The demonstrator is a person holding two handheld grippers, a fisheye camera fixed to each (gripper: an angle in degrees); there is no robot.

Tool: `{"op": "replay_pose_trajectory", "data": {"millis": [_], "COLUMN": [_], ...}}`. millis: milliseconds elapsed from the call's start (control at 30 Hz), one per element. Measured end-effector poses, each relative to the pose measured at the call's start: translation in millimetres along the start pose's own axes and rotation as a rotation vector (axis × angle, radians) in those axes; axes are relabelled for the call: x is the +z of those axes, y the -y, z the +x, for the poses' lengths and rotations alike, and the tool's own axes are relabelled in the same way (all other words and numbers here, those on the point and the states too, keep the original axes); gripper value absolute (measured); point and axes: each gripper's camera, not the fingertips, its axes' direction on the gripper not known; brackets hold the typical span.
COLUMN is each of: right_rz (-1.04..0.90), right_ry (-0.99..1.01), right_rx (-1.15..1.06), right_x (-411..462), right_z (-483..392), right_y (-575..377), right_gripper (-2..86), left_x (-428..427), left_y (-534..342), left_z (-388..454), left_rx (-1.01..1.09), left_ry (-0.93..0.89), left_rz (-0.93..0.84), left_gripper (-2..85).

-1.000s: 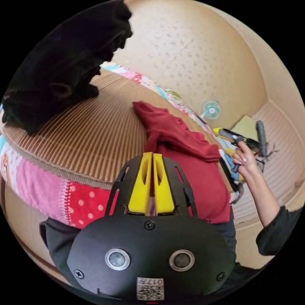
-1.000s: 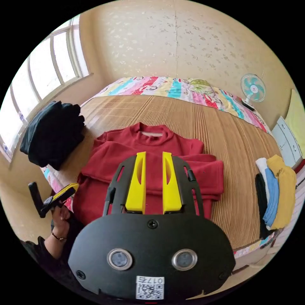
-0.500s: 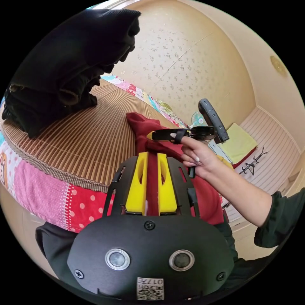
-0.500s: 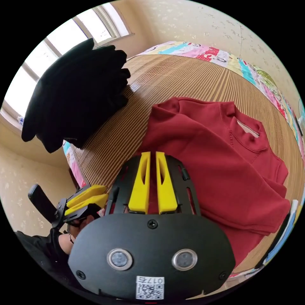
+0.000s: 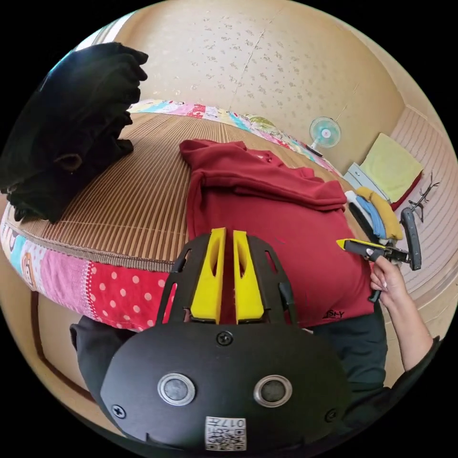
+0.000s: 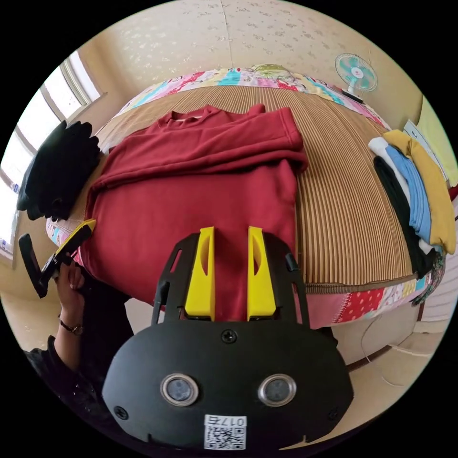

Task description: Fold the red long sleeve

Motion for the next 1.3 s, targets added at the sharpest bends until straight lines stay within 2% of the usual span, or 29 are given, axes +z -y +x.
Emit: {"op": "replay_pose_trajectory", "data": {"millis": [33, 200, 433, 600, 767, 833, 1067, 1200, 1300], "right_rz": [0.060, -0.003, 0.051, 0.076, 0.092, 0.100, 0.071, 0.092, 0.100], "right_ry": [0.005, -0.058, -0.026, -0.044, 0.010, 0.028, -0.117, 0.009, 0.019], "right_rx": [-0.008, 0.012, -0.028, -0.023, 0.032, 0.037, -0.045, -0.055, -0.032], "right_x": [-0.8, 14.5, 44.4, 61.2, 71.8, 72.9, 51.3, 10.4, 3.3], "right_z": [1.1, -9.8, -4.7, -1.2, 15.7, 19.1, -12.8, -16.2, -8.3], "right_y": [-3.3, 41.2, 115.6, 156.8, 189.4, 196.1, 186.1, 111.0, 53.5], "right_gripper": [10.1, 9.9, 9.7, 9.2, 9.2, 9.2, 10.3, 11.6, 11.8], "left_x": [3.8, 56.4, 133.4, 186.2, 213.2, 217.2, 223.2, 222.9, 221.1], "left_y": [2.9, 58.6, 131.3, 191.5, 214.3, 215.9, 209.6, 211.5, 214.4], "left_z": [5.4, 42.1, 73.5, 54.7, 33.1, 36.4, 81.6, 87.8, 89.1], "left_rx": [0.000, 0.053, 0.139, 0.085, 0.014, 0.009, 0.091, 0.091, 0.087], "left_ry": [0.016, 0.092, 0.192, 0.089, -0.037, -0.034, 0.122, 0.122, 0.112], "left_rz": [-0.017, -0.191, -0.220, -0.197, -0.177, -0.175, -0.162, -0.161, -0.159], "left_gripper": [2.7, 0.2, -0.4, -0.5, -0.7, -0.7, -0.8, -0.8, -0.8]}}
